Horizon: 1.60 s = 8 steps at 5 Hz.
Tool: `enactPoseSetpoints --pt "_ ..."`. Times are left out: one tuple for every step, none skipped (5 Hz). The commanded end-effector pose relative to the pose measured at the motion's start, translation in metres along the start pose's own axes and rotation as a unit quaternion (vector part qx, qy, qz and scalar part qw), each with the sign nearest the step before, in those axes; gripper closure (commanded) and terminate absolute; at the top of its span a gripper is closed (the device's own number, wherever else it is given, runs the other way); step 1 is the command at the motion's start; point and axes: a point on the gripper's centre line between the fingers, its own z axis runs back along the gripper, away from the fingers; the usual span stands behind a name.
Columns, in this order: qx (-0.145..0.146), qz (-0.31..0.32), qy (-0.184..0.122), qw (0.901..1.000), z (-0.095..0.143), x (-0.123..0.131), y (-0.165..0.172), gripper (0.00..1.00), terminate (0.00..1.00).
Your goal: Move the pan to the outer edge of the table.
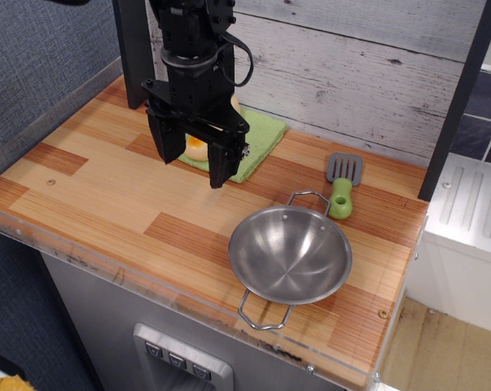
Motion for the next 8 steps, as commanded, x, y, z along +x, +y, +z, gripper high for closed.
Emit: enactPoseSetpoints --pt "0.0 0.0 0.0 1.0 0.0 0.0 0.0 0.0 0.0" --pt "-0.011 -0.011 -0.013 0.9998 0.006 -0.001 -0.015 0.0 0.0" --pt "-0.02 -0.026 -0.021 0.9992 0.008 0.002 -0.033 0.0 0.0" --pt "-0.026 -0.043 -0.027 0.9984 0.01 0.004 -0.05 0.0 0.0" --pt "-0.032 -0.056 -0.01 0.9979 -0.003 0.005 -0.059 0.0 0.0" --pt "-0.04 -0.063 0.013 0.9971 -0.02 0.005 -0.064 0.0 0.0" --pt "-0.035 -0.064 0.03 0.9969 -0.031 0.001 -0.064 0.0 0.0" --pt "-0.033 -0.065 0.042 0.9965 -0.036 0.0 -0.063 0.0 0.0"
